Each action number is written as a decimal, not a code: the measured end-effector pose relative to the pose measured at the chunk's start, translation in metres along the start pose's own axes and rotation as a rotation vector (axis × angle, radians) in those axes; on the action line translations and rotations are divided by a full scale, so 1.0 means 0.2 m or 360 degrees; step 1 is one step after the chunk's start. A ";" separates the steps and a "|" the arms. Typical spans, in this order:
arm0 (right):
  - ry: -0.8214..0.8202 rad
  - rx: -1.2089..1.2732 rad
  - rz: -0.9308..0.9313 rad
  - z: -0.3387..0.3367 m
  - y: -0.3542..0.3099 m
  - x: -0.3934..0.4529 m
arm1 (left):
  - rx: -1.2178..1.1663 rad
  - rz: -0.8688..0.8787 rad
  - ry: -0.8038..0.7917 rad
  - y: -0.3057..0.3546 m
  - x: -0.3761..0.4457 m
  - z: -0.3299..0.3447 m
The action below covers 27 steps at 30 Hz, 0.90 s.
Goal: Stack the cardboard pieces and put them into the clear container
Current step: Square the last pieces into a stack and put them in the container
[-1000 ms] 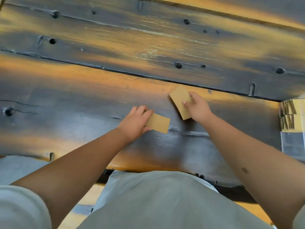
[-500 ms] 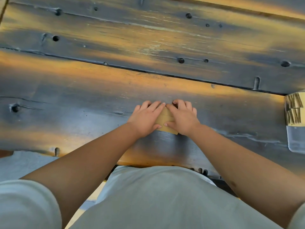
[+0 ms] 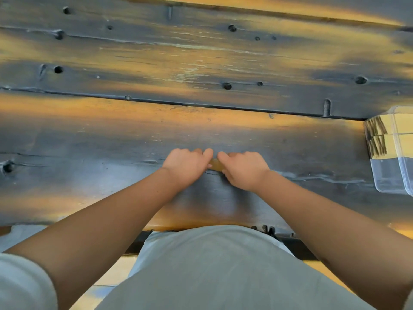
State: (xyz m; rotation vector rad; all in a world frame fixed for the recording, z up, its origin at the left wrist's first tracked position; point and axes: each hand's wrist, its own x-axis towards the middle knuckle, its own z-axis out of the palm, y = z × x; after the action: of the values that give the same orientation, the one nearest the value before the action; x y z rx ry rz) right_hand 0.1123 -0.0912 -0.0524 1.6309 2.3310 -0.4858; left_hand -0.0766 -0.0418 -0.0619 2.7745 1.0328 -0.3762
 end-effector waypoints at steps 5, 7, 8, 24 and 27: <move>-0.0028 0.0036 0.0271 -0.05 0.02 0.06 | -0.0199 -0.0047 -0.0047 -0.04 0.11 -0.05; -0.0086 0.0123 0.0330 -0.03 0.00 0.08 | -0.0295 -0.0029 -0.0204 -0.03 0.14 -0.05; -0.0086 0.0186 0.0335 -0.02 0.00 0.08 | -0.0330 -0.0038 -0.0250 -0.02 0.15 -0.05; 0.0474 0.1015 0.0832 0.02 0.05 -0.05 | -0.0634 -0.0236 -0.0260 0.06 0.12 -0.12; 0.0170 0.1641 0.0918 0.04 0.04 -0.09 | -0.0481 -0.0285 -0.0245 0.13 0.16 -0.14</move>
State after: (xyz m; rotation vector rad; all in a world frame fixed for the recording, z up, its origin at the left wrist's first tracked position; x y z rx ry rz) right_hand 0.1252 -0.1067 -0.0536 2.6443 1.5354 -1.6329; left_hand -0.0306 -0.0345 -0.0430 2.3576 1.1933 -0.4110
